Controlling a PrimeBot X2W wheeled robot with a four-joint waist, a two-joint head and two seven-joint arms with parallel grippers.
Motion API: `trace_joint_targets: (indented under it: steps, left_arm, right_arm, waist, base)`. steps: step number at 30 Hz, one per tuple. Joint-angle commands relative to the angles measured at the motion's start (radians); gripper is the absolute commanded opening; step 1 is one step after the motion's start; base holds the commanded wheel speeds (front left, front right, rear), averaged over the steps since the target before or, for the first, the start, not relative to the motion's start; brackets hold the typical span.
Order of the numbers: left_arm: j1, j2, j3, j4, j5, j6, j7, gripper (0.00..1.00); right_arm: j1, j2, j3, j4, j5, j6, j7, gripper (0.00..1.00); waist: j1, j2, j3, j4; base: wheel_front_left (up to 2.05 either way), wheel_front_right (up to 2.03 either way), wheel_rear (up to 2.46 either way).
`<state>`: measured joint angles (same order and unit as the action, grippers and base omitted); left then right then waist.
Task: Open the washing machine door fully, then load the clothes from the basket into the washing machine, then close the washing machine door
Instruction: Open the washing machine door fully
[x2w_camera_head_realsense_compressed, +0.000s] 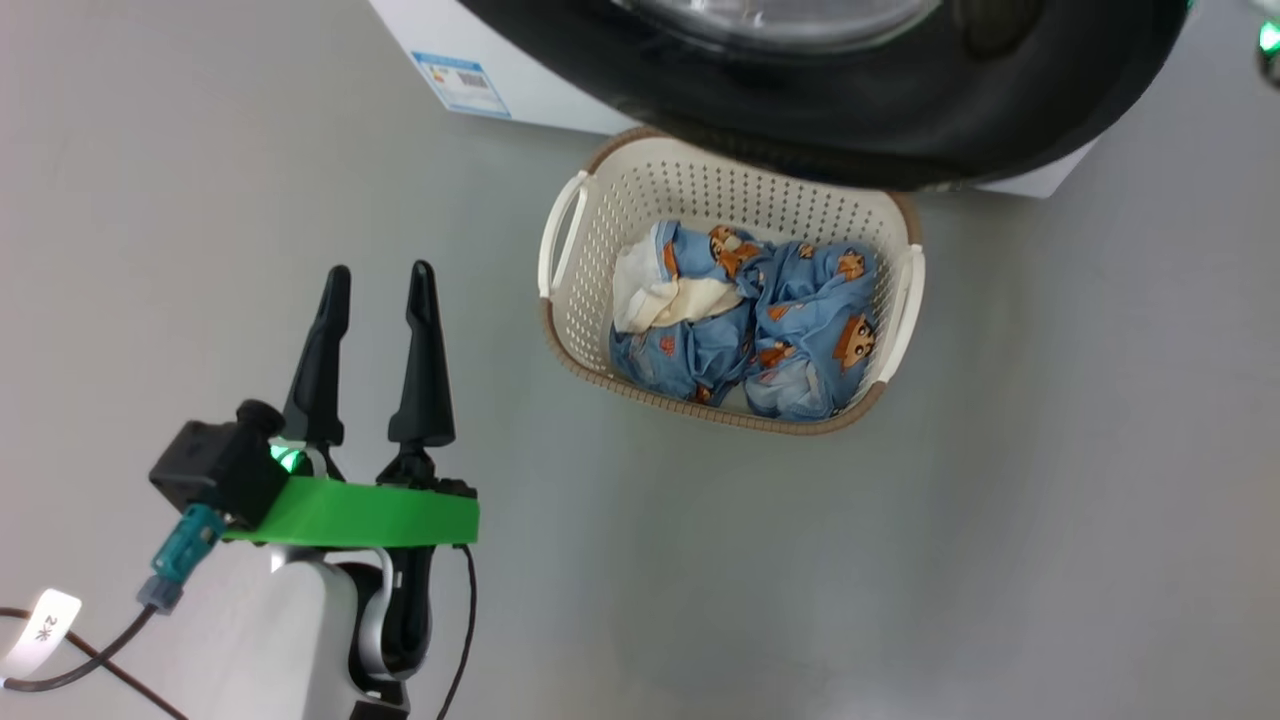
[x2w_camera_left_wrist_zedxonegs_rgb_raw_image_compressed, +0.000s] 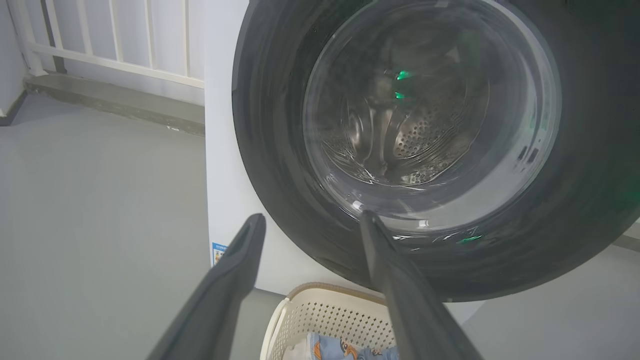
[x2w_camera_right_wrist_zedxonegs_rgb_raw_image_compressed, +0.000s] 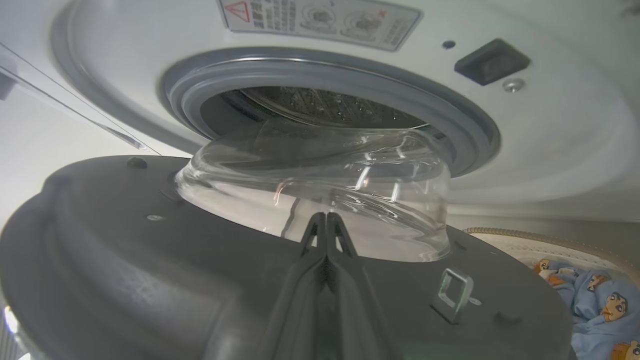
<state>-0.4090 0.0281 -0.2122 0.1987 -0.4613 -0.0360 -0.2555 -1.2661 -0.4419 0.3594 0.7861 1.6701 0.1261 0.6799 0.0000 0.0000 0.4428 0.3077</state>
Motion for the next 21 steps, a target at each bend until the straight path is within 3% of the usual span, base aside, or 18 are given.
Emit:
trace_joint_targets:
  steps: [1,21]
  left_arm:
    - [0.014,0.022,0.038,-0.014,0.009,-0.003,-0.006,1.0]
    - [0.088,0.022,0.089,0.034,0.044,-0.031,-0.006,1.0]
  right_arm:
    - [0.031,0.027,0.012,-0.036,-0.005,0.005,0.016,0.0]
    - [0.277,0.071,0.015,-0.129,0.02,0.005,0.064,0.0]
  waist:
    - [0.0,0.0,-0.032,-0.017]
    - [0.0,0.0,-0.19,-0.016]
  base:
    - [0.0,0.0,0.0]
    - [0.0,0.0,0.0]
